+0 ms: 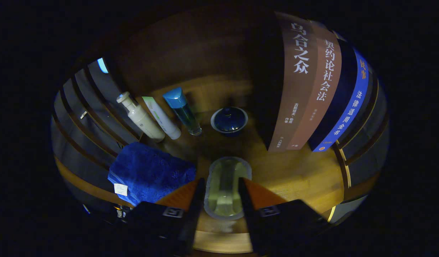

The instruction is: Pull open the drawer, take out the items inside it, and place them on the countertop above the cabinet.

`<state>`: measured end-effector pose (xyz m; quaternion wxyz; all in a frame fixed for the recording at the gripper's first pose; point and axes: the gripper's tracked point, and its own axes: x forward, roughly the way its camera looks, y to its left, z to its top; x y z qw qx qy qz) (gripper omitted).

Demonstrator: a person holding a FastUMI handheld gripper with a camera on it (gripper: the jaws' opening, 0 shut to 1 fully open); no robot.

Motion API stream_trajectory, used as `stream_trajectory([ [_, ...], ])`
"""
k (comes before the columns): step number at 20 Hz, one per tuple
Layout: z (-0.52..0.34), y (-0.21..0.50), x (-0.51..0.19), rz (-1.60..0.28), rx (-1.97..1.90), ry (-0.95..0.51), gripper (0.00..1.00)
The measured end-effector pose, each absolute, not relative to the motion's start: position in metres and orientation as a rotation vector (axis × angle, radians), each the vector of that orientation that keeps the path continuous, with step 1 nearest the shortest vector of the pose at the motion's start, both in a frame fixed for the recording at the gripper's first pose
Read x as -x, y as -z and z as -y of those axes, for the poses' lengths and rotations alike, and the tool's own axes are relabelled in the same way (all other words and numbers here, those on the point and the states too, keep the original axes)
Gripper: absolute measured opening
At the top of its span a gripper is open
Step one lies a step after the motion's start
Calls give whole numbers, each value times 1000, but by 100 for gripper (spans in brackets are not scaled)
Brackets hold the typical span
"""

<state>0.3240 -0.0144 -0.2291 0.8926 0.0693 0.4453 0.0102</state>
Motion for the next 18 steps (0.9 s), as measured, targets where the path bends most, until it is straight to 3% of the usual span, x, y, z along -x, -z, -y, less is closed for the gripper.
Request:
stream_trajectory([
  [2,16,226,-324,-911,-134,-20,80],
  [5,17,223,-320,-898,-130,-11,100],
  [18,10,178,-212,-641,-113,-26,100],
])
